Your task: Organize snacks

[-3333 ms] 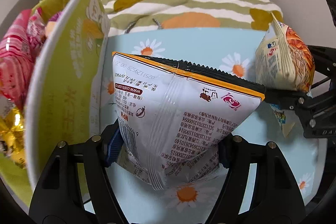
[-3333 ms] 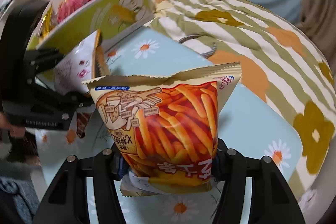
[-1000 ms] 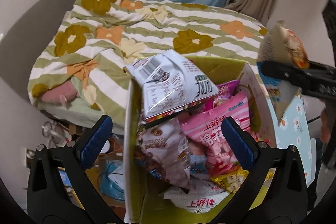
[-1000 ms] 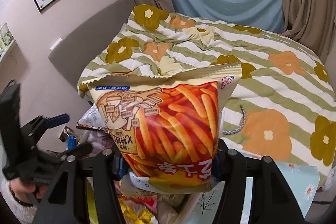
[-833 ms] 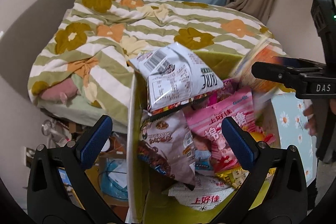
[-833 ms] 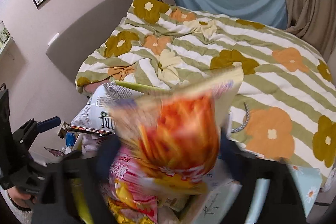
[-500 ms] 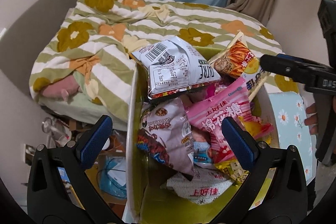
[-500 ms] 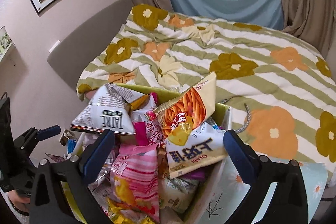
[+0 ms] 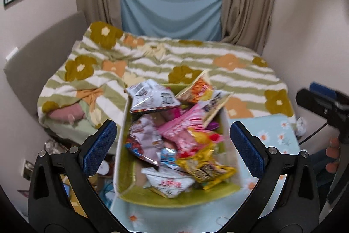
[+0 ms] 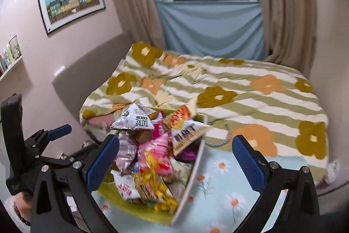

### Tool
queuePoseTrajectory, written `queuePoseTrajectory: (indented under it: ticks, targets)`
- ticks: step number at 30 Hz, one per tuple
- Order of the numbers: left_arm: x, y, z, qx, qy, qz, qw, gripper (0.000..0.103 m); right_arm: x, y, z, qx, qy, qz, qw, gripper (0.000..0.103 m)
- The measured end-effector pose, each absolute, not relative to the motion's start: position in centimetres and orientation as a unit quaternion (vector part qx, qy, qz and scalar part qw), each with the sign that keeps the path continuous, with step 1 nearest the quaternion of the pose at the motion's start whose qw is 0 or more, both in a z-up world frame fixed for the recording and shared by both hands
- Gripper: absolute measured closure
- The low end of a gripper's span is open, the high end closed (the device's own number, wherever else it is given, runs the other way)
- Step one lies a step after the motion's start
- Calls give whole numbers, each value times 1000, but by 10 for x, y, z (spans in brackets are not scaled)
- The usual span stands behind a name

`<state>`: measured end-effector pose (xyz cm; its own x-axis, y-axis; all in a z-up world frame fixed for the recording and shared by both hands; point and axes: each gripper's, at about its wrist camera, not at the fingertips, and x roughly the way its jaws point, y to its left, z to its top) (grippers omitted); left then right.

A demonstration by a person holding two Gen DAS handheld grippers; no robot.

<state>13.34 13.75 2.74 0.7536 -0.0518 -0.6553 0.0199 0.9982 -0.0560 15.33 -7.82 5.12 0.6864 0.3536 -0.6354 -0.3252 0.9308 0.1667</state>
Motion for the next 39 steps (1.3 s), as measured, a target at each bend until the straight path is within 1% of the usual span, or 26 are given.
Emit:
queuePoseTrajectory:
  ticks: [8, 12, 16, 39]
  targets:
    - [77, 110, 35, -1, 315, -15, 949, 0, 78, -115, 56, -3, 331, 57, 942, 0]
    - [51, 93, 33, 28, 288, -15, 957, 0, 55, -129, 46, -5, 335, 18, 942, 0]
    - [42, 87, 31, 23, 288, -23, 957, 0, 38, -138, 41, 1, 334, -6, 943, 0]
    - [35, 73, 30, 32, 285, -28, 958, 0, 26, -150, 41, 2, 320, -27, 947, 0]
